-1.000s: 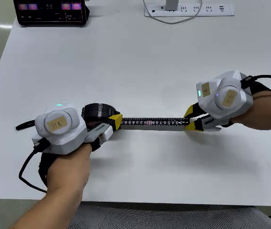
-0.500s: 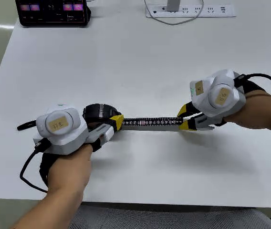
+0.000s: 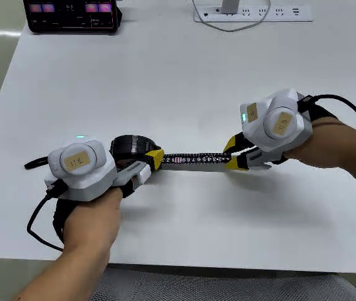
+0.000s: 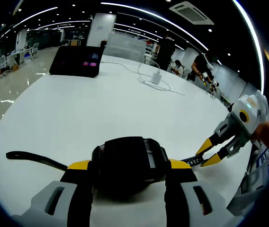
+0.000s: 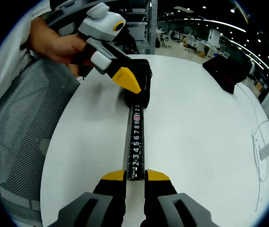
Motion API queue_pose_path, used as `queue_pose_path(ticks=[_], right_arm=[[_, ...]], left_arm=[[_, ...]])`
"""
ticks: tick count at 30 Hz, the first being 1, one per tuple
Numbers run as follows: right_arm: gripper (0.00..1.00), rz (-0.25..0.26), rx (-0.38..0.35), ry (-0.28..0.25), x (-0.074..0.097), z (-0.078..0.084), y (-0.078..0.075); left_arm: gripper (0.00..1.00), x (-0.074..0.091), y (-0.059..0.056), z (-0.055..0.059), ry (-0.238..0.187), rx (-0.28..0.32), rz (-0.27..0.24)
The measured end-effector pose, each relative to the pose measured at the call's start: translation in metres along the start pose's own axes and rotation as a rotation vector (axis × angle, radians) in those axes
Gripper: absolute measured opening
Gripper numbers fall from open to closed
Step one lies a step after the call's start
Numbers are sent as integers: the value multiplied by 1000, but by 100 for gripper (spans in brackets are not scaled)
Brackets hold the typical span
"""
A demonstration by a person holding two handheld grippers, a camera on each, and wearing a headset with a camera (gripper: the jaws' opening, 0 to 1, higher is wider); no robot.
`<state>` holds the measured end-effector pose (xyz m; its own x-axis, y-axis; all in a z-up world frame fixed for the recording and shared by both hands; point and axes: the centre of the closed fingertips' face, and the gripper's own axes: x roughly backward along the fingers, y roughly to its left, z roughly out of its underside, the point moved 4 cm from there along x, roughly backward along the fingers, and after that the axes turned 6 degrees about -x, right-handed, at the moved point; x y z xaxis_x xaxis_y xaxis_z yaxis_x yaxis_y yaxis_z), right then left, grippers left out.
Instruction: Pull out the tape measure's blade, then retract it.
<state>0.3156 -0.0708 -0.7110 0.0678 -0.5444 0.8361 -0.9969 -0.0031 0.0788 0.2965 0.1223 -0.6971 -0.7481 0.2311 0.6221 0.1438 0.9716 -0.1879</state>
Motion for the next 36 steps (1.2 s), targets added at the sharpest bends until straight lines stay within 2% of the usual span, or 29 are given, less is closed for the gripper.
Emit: queue_pose_path(ticks=[19,36], right_arm=[[10,-16,-1,-17,-15,-18,0],[10,-32,-4,-57,-31,-37,0]], left_arm=[[57,0,2,0,-5,14,10],[56,0,2,0,-10,26,17]])
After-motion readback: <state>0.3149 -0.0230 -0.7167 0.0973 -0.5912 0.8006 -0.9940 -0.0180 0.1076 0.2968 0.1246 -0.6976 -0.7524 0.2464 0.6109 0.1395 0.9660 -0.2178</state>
